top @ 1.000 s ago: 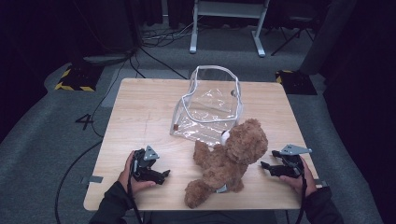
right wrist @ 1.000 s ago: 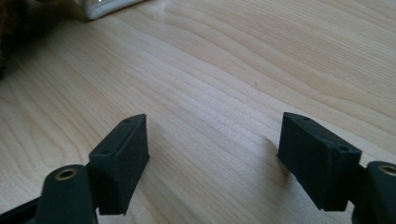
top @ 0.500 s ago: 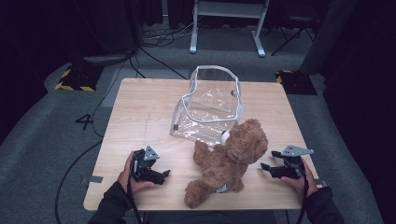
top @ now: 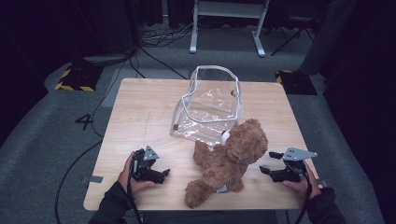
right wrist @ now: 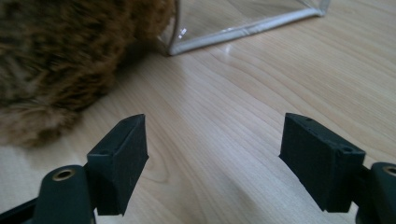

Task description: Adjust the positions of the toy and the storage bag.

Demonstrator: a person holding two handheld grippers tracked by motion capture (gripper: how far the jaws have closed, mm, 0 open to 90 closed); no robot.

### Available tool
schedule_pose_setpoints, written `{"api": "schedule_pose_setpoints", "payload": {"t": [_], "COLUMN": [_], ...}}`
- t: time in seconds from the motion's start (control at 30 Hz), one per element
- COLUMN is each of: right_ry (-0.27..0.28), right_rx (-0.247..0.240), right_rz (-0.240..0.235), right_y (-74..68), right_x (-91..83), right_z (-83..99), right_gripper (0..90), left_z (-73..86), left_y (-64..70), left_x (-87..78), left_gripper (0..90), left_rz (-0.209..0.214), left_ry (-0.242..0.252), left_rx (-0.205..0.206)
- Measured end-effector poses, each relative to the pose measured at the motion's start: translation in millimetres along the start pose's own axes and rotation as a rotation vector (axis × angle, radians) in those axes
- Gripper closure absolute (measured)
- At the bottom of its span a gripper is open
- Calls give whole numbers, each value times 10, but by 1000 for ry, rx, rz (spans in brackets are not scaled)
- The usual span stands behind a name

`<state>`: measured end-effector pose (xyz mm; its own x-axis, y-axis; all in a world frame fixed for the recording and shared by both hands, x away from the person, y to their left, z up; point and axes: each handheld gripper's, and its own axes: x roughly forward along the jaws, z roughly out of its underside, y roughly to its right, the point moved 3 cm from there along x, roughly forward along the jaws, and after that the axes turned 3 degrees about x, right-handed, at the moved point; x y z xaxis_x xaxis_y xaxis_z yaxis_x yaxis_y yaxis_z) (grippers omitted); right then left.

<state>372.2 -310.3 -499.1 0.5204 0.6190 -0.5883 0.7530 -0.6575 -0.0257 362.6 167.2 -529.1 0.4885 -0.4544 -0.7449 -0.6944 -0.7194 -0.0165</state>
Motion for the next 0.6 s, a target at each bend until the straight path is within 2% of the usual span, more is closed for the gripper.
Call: {"api": "schedule_pose_setpoints", "payload": {"t": [0.1, 0.2, 0.43, 0.6], "right_ry": [14, 23, 45, 60], "right_rx": [-12, -32, -53, -74], "right_rz": [-14, -27, -62, -109], "right_y": [-66, -132, -247, -366], "right_x": [-40, -55, -78, -74], "right_z": [-33, -70, -142, -203], "right_gripper": [233, 233, 231, 227], "left_z": [-6, -10, -20, -63], "left_y": [3, 16, 24, 50], "left_x": [-7, -15, -18, -60], "left_gripper": [91, 160, 164, 166], "left_rz": [2, 4, 8, 8], "left_ry": [5, 17, 12, 36], "left_rx": [8, 6, 0, 1]}}
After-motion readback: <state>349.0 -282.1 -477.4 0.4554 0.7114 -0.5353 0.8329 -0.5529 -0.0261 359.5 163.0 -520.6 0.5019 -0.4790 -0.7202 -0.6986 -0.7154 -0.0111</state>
